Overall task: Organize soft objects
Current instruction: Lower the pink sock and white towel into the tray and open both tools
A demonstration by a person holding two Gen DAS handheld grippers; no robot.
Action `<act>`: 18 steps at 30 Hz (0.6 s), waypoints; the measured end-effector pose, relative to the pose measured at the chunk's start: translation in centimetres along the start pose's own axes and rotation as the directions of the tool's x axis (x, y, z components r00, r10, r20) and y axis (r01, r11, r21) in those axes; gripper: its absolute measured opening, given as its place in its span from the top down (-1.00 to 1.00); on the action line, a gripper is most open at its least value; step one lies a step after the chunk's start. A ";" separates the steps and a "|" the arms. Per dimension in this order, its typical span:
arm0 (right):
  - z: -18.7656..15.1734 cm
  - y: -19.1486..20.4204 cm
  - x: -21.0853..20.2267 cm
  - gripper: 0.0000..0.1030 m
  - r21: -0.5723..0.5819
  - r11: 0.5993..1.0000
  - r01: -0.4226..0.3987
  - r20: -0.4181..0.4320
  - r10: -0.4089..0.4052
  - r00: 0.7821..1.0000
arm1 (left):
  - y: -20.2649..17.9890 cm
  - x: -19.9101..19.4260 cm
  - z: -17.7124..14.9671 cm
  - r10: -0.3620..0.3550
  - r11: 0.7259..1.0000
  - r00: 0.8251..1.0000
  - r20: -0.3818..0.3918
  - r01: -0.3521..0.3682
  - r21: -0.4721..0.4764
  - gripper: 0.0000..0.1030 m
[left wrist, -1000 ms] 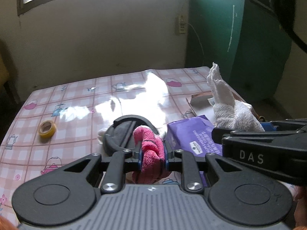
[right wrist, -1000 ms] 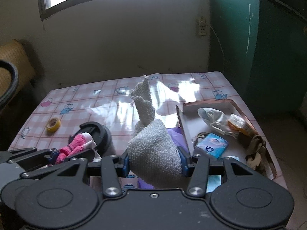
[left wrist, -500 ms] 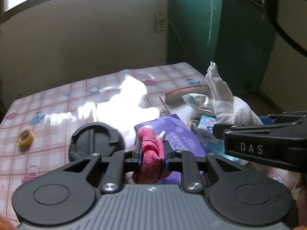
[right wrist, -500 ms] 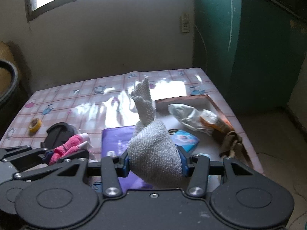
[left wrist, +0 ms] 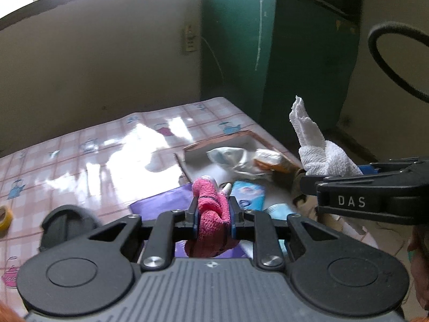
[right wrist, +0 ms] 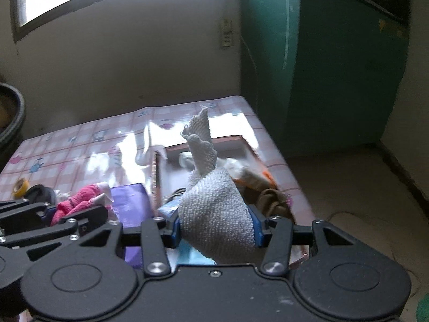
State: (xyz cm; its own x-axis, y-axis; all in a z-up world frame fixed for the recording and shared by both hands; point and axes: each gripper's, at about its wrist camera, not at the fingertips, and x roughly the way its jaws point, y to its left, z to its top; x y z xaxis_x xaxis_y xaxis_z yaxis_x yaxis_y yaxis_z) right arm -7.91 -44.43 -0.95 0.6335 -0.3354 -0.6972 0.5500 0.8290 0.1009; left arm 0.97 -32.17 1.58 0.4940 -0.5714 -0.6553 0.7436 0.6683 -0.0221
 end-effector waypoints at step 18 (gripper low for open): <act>0.9 -3.9 1.5 -0.42 0.082 0.996 0.044 0.033 -0.047 0.998 | -1.6 4.4 1.9 -0.124 0.988 0.991 0.051 0.128 -0.091 -0.37</act>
State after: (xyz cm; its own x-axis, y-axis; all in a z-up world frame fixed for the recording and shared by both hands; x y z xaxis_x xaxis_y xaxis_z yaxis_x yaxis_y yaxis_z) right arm -8.60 -48.56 -1.79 0.6245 -0.3882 -0.6777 0.6201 0.7739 0.1281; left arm 2.79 -36.68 0.20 0.4201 -0.6734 -0.6083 0.7566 0.6301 -0.1750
